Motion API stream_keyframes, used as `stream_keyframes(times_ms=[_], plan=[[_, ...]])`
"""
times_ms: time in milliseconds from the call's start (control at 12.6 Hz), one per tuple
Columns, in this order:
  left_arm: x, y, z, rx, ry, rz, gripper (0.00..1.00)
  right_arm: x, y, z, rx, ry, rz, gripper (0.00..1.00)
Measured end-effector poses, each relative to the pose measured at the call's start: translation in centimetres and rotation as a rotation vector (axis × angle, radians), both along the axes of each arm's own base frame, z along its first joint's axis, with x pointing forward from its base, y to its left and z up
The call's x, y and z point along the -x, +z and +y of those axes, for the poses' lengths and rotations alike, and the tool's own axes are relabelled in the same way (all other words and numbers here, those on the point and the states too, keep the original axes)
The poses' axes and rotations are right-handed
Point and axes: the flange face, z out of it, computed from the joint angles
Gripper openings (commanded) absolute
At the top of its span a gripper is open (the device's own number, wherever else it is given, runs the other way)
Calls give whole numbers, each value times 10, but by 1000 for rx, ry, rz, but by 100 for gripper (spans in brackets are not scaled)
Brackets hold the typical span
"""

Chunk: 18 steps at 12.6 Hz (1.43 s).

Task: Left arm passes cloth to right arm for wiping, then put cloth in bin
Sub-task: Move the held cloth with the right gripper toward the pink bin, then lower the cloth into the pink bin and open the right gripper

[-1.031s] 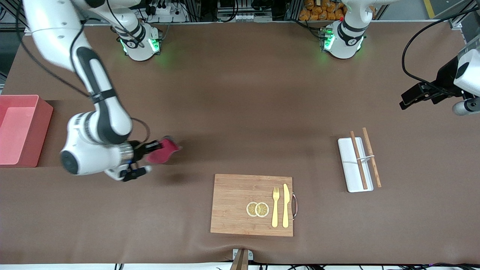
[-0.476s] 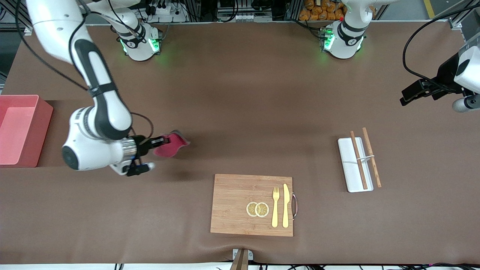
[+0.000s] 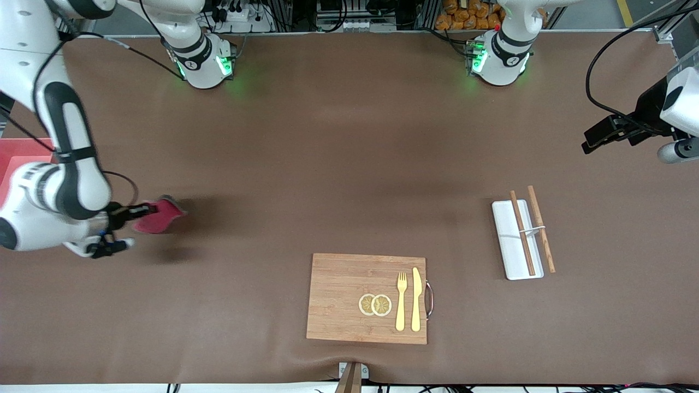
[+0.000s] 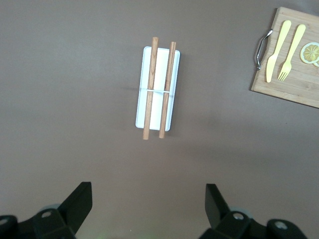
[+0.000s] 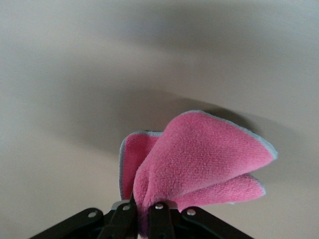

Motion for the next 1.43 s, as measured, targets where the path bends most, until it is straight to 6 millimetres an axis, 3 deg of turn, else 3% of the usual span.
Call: stream_keyframes(times_ms=[159, 238, 396, 555, 714, 793, 952, 1031, 1189, 1427], plan=[[0, 0, 0, 0, 0, 1, 100, 19, 4, -75, 20, 49, -19, 0], [0, -1, 0, 0, 0, 1, 100, 23, 12, -102, 29, 69, -37, 0], [0, -1, 0, 0, -1, 2, 100, 21, 54, -121, 58, 109, -79, 0], [0, -1, 0, 0, -1, 3, 100, 22, 123, -108, 70, 130, -100, 0], [0, -2, -1, 0, -1, 4, 100, 28, 192, -80, 75, 164, -126, 0], [0, -2, -1, 0, -1, 4, 100, 30, 222, -63, 81, 186, -143, 0], [0, -2, -1, 0, -1, 4, 100, 32, 262, -42, 93, 211, -166, 0], [0, -2, -1, 0, -1, 5, 100, 33, 274, -44, 100, 206, -178, 0], [0, -2, 0, 0, -1, 5, 100, 41, 277, -71, 116, 163, -179, 0], [0, -2, 0, 0, 0, 5, 100, 69, 263, -158, 136, 70, -186, 0]])
